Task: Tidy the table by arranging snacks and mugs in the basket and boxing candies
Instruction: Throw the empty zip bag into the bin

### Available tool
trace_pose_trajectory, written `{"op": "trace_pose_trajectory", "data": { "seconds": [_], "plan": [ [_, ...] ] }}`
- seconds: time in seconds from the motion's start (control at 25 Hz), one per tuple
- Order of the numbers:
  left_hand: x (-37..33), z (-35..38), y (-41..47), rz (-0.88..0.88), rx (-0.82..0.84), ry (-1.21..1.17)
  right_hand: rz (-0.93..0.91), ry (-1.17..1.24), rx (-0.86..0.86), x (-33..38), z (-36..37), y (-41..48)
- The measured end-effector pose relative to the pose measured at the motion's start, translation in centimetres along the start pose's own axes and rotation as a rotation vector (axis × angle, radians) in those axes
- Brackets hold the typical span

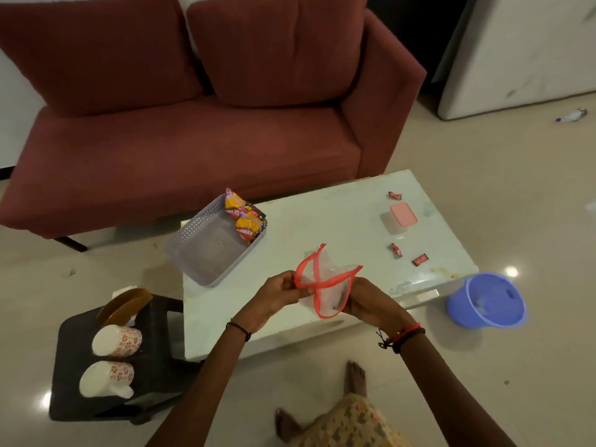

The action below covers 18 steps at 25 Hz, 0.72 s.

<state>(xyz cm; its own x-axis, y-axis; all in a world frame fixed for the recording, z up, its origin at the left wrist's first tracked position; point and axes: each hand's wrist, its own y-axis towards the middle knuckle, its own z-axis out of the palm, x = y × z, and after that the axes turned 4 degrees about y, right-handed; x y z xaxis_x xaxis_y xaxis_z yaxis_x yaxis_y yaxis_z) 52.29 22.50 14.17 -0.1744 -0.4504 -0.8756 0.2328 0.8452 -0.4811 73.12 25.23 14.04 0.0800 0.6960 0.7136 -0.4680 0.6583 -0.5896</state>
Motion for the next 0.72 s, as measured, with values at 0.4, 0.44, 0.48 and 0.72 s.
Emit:
{"op": "trace_pose_trajectory", "data": {
  "seconds": [0.4, 0.44, 0.48, 0.72],
  "plan": [
    [-6.2, 14.8, 14.9, 0.336, 0.098, 1.023, 0.154, -0.589, -0.226, 7.7, -20.1, -3.9],
    [-6.9, 17.4, 17.2, 0.382, 0.115, 1.086, 0.158, -0.616, -0.269, 8.2, -22.6, -3.8],
    [-7.4, 19.7, 19.1, 0.430, 0.131, 1.141, 0.150, -0.635, -0.315, 8.4, -24.7, -3.6],
    [-7.7, 34.9, 31.9, 0.540, 0.202, 1.209, 0.115, -0.657, -0.673, 7.0, -41.1, -3.4]
  ]
}}
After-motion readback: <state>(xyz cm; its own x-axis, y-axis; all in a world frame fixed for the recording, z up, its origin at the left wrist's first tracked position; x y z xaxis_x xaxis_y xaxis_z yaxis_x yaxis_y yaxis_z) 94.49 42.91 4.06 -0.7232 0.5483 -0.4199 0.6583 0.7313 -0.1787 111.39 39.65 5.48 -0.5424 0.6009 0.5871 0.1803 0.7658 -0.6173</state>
